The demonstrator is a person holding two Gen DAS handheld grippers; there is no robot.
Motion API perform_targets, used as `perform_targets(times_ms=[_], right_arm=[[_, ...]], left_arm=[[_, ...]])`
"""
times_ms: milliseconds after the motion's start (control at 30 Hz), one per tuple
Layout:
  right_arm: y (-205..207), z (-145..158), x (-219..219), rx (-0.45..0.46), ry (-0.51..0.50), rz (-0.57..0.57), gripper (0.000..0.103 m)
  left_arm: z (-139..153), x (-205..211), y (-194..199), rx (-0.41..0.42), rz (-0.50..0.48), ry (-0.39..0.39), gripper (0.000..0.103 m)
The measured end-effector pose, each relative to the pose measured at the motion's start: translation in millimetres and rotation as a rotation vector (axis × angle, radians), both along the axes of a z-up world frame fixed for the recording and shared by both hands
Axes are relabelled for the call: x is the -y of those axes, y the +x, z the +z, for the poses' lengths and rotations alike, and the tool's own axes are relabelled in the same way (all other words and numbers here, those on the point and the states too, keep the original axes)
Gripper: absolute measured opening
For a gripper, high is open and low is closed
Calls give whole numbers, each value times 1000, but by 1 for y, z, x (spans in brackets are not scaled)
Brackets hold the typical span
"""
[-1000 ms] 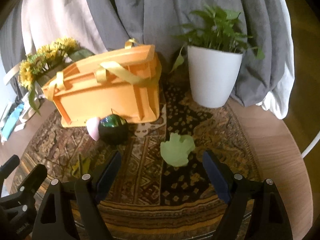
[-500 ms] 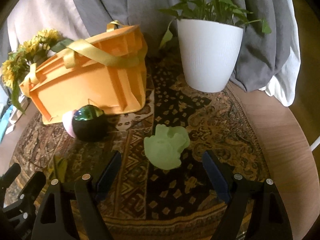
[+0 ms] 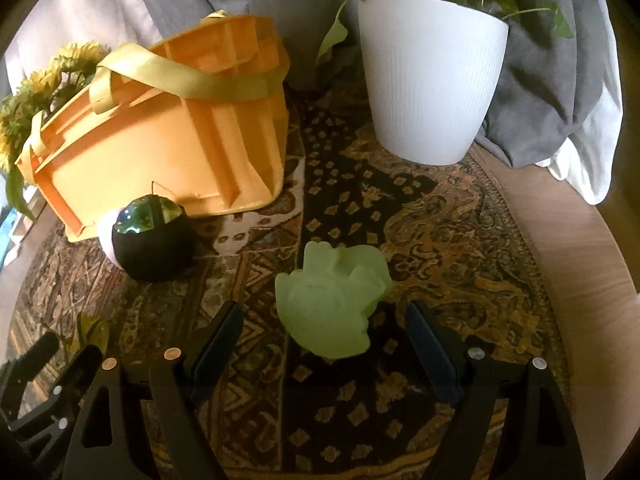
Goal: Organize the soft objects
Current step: 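Close left tool on yellow-green sponge while right tool grasps green frog sponge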
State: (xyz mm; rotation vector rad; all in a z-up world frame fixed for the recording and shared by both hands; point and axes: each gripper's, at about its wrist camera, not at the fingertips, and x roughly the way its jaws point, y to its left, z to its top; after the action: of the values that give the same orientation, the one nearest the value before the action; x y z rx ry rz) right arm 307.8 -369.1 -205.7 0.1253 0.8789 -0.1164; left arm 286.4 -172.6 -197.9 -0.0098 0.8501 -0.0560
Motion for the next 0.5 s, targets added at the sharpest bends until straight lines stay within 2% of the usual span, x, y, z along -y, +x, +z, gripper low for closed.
perform_targets(times_ms=[133, 233, 300, 400, 500], right_arm=[[5, -3, 0, -4, -6, -8, 84], [7, -6, 0, -6, -16, -11, 83], [7, -7, 0, -6, -19, -12, 78], [8, -9, 1, -16, -26, -18, 64], [8, -10, 1, -13, -27, -16, 61]], left_arm=[[-5, 1, 4, -17, -2, 0, 61], [-9, 2, 7, -37, -8, -5, 53], [-12, 3, 8, -52, -10, -8, 42], [-15, 2, 9, -66, -11, -18, 31], [-15, 3, 9, -68, -16, -29, 30]])
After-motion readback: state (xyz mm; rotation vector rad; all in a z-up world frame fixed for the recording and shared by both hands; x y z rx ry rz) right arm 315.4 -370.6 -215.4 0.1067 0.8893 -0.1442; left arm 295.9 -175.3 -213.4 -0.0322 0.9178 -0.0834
